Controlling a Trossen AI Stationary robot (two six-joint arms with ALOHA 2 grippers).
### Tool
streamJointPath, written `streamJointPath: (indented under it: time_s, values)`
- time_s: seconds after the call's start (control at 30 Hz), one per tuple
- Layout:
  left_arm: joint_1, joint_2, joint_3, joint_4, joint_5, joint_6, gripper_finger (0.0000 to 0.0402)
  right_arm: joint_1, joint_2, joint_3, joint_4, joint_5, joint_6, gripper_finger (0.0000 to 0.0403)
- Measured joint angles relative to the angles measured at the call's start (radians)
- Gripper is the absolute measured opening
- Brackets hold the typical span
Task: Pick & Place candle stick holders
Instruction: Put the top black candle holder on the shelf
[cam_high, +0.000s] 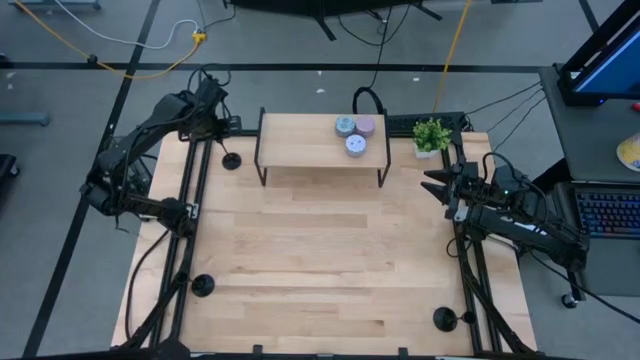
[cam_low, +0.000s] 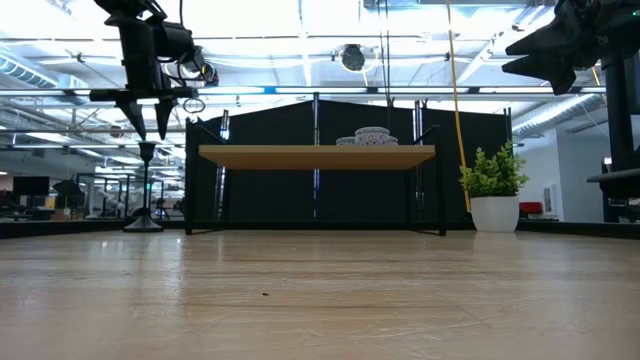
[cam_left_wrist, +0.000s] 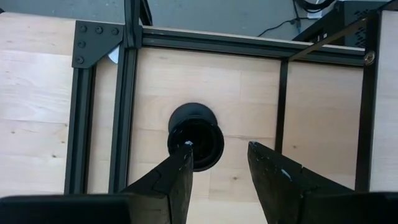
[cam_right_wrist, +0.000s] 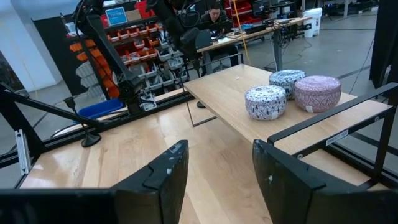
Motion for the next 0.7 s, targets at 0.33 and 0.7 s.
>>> streamJointPath:
  time_s: [0.33,0.7]
  values:
    - [-0.008,0.098,0.000,0.001,0.024,0.003,0.0159,0.000,0.000,0.000,0.000,0.000,0.000,0.0171]
    - [-0.008,0.158,0.004,-0.004,-0.021,0.038,0.0104,0.000,0.000,0.000,0.000,0.003,0.018,0.0171]
